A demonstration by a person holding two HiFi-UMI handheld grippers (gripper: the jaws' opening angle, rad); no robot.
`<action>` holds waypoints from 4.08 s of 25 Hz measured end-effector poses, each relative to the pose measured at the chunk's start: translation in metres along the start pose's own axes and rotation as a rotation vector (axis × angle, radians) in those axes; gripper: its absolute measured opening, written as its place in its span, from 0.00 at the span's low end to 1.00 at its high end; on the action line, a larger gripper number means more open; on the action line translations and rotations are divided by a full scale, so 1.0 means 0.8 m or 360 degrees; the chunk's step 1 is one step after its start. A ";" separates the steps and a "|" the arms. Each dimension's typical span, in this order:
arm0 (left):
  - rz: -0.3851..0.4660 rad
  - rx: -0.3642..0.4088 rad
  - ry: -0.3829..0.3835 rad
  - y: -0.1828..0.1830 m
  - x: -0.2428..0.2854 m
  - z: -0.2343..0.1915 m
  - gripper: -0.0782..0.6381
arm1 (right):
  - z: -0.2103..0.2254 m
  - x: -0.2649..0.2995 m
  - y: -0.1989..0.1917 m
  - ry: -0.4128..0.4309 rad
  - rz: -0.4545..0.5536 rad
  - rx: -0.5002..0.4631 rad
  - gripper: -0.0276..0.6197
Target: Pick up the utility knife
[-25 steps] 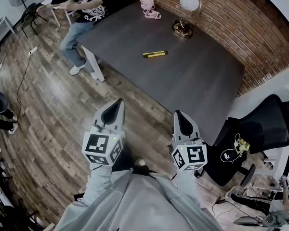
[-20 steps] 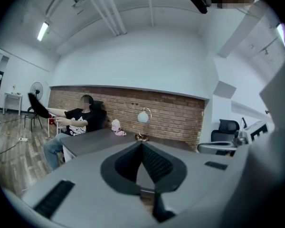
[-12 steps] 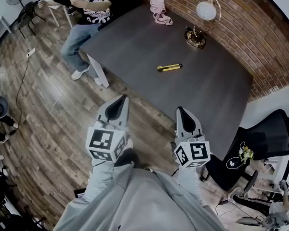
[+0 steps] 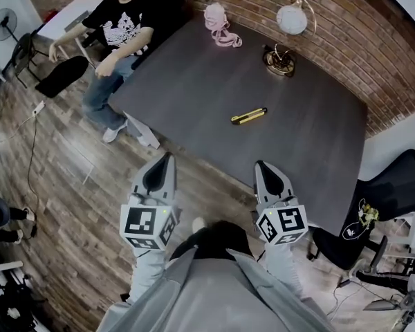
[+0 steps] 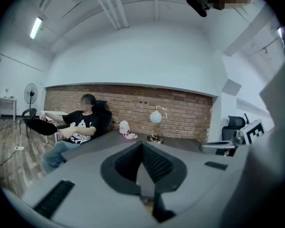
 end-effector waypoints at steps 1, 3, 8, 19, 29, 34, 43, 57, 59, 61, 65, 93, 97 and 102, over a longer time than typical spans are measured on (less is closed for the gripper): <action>-0.0011 -0.0012 -0.0010 -0.004 0.007 0.000 0.13 | 0.005 0.004 -0.005 -0.0021 -0.0010 0.0010 0.07; -0.0036 -0.0023 -0.0042 -0.014 0.024 0.002 0.13 | 0.017 0.015 -0.014 -0.0060 -0.0025 0.0031 0.07; -0.0079 -0.0004 -0.0120 -0.032 0.081 0.006 0.13 | 0.053 0.050 -0.033 -0.0115 -0.0044 0.0053 0.07; -0.0111 0.0061 -0.0333 -0.020 0.286 0.016 0.13 | 0.176 0.152 -0.022 -0.0289 -0.0017 0.0081 0.07; -0.0202 0.0050 -0.0453 -0.031 0.391 0.037 0.13 | 0.242 0.191 -0.018 -0.0354 -0.0063 0.0088 0.07; -0.0212 0.0057 -0.0557 -0.032 0.420 0.047 0.13 | 0.256 0.190 -0.014 -0.0468 -0.0045 0.0094 0.07; -0.0259 0.0067 -0.0818 -0.041 0.455 0.078 0.13 | 0.277 0.165 0.000 -0.0731 -0.0003 0.0103 0.07; -0.0353 0.0067 -0.0919 -0.067 0.472 0.088 0.13 | 0.293 0.162 -0.009 -0.0835 -0.0064 0.0073 0.07; -0.0361 0.0070 -0.0916 -0.070 0.471 0.090 0.13 | 0.293 0.160 -0.011 -0.0844 -0.0059 0.0086 0.07; -0.0373 0.0073 -0.0915 -0.075 0.470 0.091 0.14 | 0.291 0.159 -0.012 -0.0846 -0.0059 0.0090 0.07; -0.0379 0.0066 -0.0927 -0.080 0.468 0.097 0.14 | 0.291 0.158 -0.013 -0.0844 -0.0062 0.0101 0.07; -0.0874 0.0226 -0.1294 -0.242 0.420 0.169 0.39 | 0.289 0.113 -0.045 -0.0970 -0.0125 0.0183 0.07; -0.0978 0.0271 -0.1318 -0.274 0.413 0.166 0.40 | 0.288 0.108 -0.051 -0.0986 -0.0139 0.0199 0.07; -0.1087 0.0320 -0.1345 -0.309 0.406 0.166 0.40 | 0.288 0.104 -0.061 -0.1002 -0.0162 0.0222 0.07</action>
Point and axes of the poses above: the fingertips, and each gripper's own axes: x forward along the fingers, z to its right, y out of its top, the point moved 2 cm from there along -x, backward along the fingers, and after that the axes turned 13 degrees about z, right-handed, at the moved point
